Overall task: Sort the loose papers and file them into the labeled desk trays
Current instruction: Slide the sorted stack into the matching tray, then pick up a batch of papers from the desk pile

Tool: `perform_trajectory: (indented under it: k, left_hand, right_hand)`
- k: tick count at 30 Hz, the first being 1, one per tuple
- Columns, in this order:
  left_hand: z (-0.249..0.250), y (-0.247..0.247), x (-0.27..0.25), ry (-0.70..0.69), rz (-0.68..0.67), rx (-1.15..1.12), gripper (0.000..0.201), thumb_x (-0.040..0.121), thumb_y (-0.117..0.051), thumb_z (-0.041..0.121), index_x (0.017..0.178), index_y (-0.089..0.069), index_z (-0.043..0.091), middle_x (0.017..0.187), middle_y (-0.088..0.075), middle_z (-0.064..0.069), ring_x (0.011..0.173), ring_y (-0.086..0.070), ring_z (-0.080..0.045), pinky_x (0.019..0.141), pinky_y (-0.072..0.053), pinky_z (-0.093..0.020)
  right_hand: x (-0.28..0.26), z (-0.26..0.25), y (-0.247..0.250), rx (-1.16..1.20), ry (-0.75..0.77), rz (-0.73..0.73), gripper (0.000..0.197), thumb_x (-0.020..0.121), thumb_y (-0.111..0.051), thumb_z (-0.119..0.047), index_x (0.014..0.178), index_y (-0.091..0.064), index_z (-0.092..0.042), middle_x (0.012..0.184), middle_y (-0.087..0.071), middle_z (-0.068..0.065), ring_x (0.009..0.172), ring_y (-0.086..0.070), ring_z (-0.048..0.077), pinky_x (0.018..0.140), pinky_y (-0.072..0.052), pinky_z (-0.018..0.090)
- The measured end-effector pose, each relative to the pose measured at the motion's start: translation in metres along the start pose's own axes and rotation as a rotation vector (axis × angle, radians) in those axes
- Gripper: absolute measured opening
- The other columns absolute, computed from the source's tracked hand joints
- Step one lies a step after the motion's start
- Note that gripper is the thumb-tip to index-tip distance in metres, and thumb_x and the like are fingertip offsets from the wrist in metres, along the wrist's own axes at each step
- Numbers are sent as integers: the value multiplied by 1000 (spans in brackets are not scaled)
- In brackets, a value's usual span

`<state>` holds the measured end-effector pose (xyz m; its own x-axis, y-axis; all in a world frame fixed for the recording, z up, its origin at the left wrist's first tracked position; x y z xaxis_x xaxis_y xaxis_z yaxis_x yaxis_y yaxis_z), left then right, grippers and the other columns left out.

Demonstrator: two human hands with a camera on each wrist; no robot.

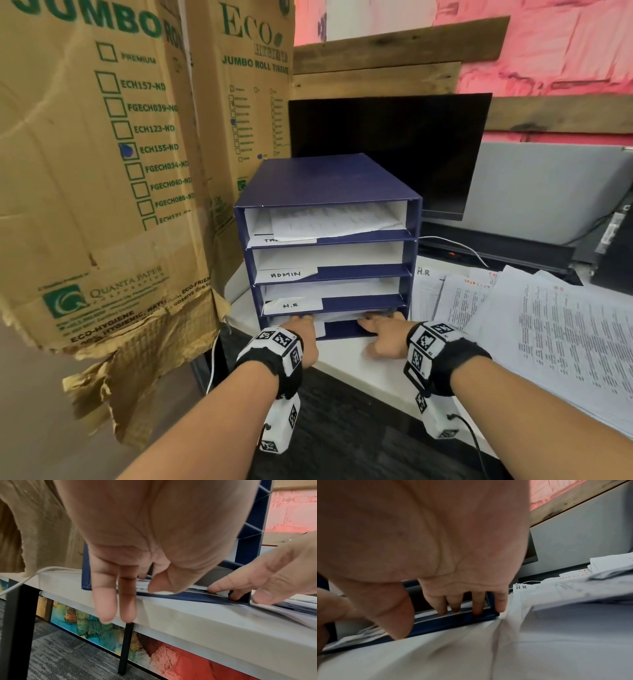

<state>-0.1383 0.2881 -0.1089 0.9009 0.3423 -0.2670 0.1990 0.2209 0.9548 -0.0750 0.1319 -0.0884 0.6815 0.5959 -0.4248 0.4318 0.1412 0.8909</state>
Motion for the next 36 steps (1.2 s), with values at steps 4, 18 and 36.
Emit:
perform_trajectory:
  k: [4, 18, 36]
  left_hand:
    - [7, 5, -10, -37, -3, 33, 48, 84, -49, 13, 131, -42, 8, 130, -51, -12, 115, -54, -30, 96, -47, -37]
    - [103, 25, -49, -251, 16, 124, 18, 88, -44, 10, 95, -56, 21, 90, -56, -2, 78, -53, -20, 74, -49, -31]
    - [257, -5, -6, -271, -3, -191, 34, 94, -46, 31, 114, -57, 6, 108, -62, -11, 90, -59, -25, 76, -48, -29]
  right_hand:
    - [-25, 8, 4, 30, 14, -2, 63, 95, -48, -26, 151, -20, -19, 156, -23, 4, 141, -26, 23, 115, -21, 32]
    - [-136, 82, 14, -21, -131, 114, 51, 94, -48, -24, 144, -40, -17, 152, -33, 1, 140, -30, 21, 114, -22, 35]
    - [-201, 243, -36, 184, -356, 81, 52, 91, -49, -32, 142, -38, -24, 148, -39, -1, 133, -39, 21, 112, -32, 38]
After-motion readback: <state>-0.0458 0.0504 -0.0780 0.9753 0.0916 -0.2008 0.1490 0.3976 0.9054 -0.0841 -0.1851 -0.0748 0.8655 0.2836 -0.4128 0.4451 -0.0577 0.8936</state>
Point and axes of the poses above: each hand's wrist, its own x-axis towards the middle knuckle, its own y-axis out of the back of the hand, z = x × y, the point moved 5 cm from there along x, towards the middle knuckle
